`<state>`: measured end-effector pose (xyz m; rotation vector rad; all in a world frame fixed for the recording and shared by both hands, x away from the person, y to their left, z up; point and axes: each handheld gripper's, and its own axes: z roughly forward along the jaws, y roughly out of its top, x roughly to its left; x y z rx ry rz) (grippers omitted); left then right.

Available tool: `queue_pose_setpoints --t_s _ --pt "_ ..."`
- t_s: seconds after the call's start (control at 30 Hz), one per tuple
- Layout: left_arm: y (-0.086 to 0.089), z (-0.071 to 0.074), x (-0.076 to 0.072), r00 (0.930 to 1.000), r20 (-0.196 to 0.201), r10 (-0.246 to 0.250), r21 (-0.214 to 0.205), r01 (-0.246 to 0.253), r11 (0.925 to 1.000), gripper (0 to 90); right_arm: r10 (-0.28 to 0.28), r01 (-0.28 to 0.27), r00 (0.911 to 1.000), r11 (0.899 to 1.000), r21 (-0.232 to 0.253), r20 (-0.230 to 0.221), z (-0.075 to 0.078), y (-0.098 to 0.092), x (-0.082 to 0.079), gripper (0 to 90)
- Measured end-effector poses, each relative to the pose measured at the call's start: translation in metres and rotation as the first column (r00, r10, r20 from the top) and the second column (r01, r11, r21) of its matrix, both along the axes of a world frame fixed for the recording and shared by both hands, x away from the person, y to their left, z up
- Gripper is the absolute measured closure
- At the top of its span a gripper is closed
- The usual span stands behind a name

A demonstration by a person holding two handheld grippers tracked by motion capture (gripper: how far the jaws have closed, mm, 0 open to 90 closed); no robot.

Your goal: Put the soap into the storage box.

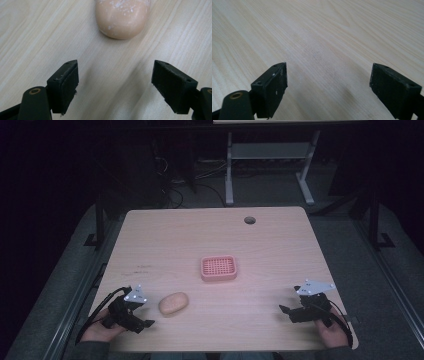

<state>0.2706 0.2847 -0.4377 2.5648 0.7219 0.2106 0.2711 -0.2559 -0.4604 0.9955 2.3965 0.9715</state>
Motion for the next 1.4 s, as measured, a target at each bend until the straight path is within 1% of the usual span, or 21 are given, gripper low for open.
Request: queue_pose_setpoints --t_s 0.2,0.33,0.4,0.47,0.5,0.53,0.6,0.67,0.7,0.93,0.97,1.03,1.07,1.2,1.33,1.37,1.4 --pt "-0.004 0.002 0.000 0.9999 0.007 -0.012 -0.004 0.012 0.9999 21.6 0.003 -0.003 1.0000 1.000 -0.004 0.000 0.000 0.000 0.000 14.1" --pt "-0.009 0.003 0.002 0.9997 0.003 -0.025 0.004 0.025 0.9997 21.6 0.004 -0.004 1.0000 1.000 -0.005 0.002 0.000 0.001 0.000 14.1" --pt "-0.011 0.003 0.003 0.9994 0.007 -0.035 0.009 0.035 0.9994 21.6 0.004 -0.004 1.0000 1.000 -0.004 0.002 0.000 0.001 0.000 14.2" --pt "-0.014 0.003 0.003 0.9995 0.007 -0.030 0.007 0.030 0.9995 21.6 0.005 -0.005 1.0000 1.000 -0.004 0.001 0.000 0.001 0.000 14.2" --pt "-0.014 0.002 0.003 0.9994 0.012 -0.033 0.005 0.033 0.9995 21.6 0.005 -0.005 1.0000 1.000 -0.004 0.002 0.001 0.001 0.000 14.1" --pt "-0.015 0.003 0.004 0.9993 0.007 -0.038 0.012 0.038 0.9992 21.6 0.005 -0.005 1.0000 1.000 -0.004 0.003 0.001 0.001 0.000 14.1" --pt "-0.017 0.003 0.005 0.9992 0.008 -0.038 0.006 0.038 0.9993 21.6 0.006 -0.006 1.0000 1.000 -0.004 0.002 0.001 0.001 0.000 14.1" --pt "-0.018 0.003 0.006 0.9991 0.008 -0.042 0.012 0.042 0.9991 21.6 0.008 -0.008 1.0000 1.000 -0.005 0.001 0.001 0.001 0.000 14.1" --pt "-0.018 0.003 0.006 0.9991 0.012 -0.041 0.006 0.041 0.9991 21.6 0.008 -0.008 1.0000 1.000 -0.003 0.000 0.001 0.001 0.000 14.1" --pt "-0.022 0.005 0.009 0.9985 0.015 -0.054 0.015 0.053 0.9985 21.6 0.016 -0.016 0.9999 1.000 -0.006 0.003 0.001 0.002 0.000 14.2" --pt "-0.023 0.005 0.009 0.9987 0.013 -0.049 0.006 0.048 0.9988 21.6 0.016 -0.016 0.9999 1.000 -0.005 0.003 0.001 0.002 0.000 14.1" --pt "-0.026 0.006 0.011 0.9983 0.016 -0.057 0.008 0.057 0.9984 21.6 0.015 -0.015 0.9999 1.000 -0.006 0.001 0.001 0.002 0.001 14.1" --pt "-0.027 0.007 0.011 0.9985 0.016 -0.052 0.002 0.052 0.9986 21.6 0.015 -0.015 0.9999 1.000 -0.008 0.000 0.001 0.002 0.001 14.1" --pt "-0.034 0.008 0.015 0.9971 0.022 -0.072 0.008 0.072 0.9973 21.7 0.015 -0.015 0.9999 1.000 -0.004 -0.001 0.001 0.003 0.001 14.1" --pt "-0.039 0.008 0.017 0.9963 0.022 -0.083 0.018 0.083 0.9964 21.7 0.020 -0.020 0.9998 1.000 -0.006 0.001 0.001 0.004 0.001 14.1" --pt "-0.040 0.008 0.017 0.9965 0.019 -0.081 0.011 0.081 0.9967 21.6 0.021 -0.021 0.9998 1.000 -0.006 0.002 0.001 0.004 0.001 14.2" --pt "-0.041 0.009 0.018 0.9965 0.019 -0.082 0.016 0.082 0.9965 21.6 0.020 -0.020 0.9998 1.000 -0.005 0.001 0.001 0.004 0.001 14.2"
